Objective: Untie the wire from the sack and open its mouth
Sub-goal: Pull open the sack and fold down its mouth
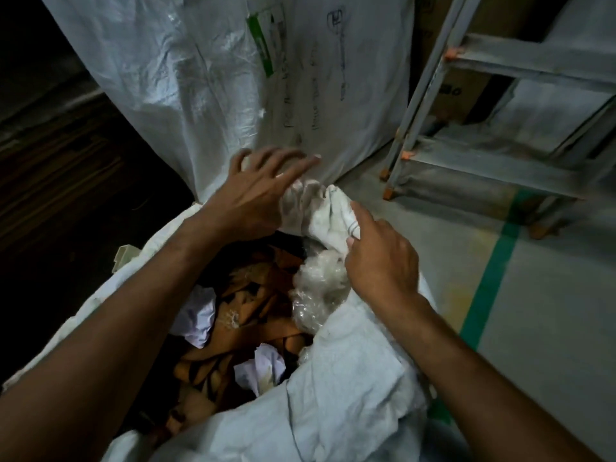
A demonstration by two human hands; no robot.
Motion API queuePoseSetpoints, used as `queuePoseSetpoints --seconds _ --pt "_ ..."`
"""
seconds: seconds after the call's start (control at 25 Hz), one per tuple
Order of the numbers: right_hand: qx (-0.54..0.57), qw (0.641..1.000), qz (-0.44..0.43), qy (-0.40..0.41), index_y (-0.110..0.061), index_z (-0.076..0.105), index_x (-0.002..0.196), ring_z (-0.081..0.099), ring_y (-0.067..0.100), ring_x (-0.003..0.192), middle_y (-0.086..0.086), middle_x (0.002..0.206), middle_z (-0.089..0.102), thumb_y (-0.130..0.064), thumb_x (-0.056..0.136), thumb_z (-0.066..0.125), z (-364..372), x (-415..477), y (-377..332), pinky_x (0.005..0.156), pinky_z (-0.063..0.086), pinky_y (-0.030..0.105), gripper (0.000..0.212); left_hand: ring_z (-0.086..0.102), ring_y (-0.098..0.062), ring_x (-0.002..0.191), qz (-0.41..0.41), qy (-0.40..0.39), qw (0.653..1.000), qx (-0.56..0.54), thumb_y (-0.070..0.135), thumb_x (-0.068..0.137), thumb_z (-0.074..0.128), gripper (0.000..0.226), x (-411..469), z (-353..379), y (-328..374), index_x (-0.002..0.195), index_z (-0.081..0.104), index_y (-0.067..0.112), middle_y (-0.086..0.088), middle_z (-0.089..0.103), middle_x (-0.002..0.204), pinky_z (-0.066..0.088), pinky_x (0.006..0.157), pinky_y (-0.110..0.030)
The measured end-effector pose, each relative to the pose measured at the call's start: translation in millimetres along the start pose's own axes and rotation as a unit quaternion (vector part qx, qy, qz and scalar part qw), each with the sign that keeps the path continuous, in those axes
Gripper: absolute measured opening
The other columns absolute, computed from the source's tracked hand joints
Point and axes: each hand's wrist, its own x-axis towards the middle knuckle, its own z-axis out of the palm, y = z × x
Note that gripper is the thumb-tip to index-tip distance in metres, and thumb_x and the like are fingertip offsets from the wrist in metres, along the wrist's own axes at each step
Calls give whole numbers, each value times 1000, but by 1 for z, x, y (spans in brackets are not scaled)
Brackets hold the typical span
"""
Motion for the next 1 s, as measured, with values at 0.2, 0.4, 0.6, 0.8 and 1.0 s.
queuePoseSetpoints --seconds 0.2,0.4,0.6,0.8,1.0 --pt "214 962 128 -110 -25 65 119 66 31 105 4 116 72 -38 93 62 -23 18 29 91 54 41 29 39 -18 146 113 -153 977 101 41 84 72 79 38 8 62 153 36 32 6 44 157 15 118 -57" --pt "-3 994 81 -75 -16 21 155 41 34 135 11 152 35 -65 90 59 -27 -50 12 103 40 50 90 63 -21 118 126 -233 955 130 25 95 61 37 81 -6 76 132 60 34 6 68 129 33 105 -40" --pt "297 917 247 -100 -9 57 133 66 35 110 13 124 67 -28 91 70 -20 -17 56 91 52 38 48 45 -24 138 41 -207 975 68 28 95 63 60 66 -26 89 151 42 37 2 48 152 30 112 -45" --pt "459 834 289 -103 -10 62 118 66 30 105 11 117 68 -16 94 65 -13 -27 74 96 57 42 24 47 -13 133 -155 -171 908 -349 75 82 57 92 -62 -58 159 157 31 28 5 40 158 40 107 -32" --pt "278 951 108 -84 -18 23 154 41 33 137 12 157 33 -27 100 58 -27 -49 73 112 40 44 65 58 -23 126 -171 -192 937 -238 77 78 61 94 -158 -34 217 153 30 29 1 58 145 49 97 -36"
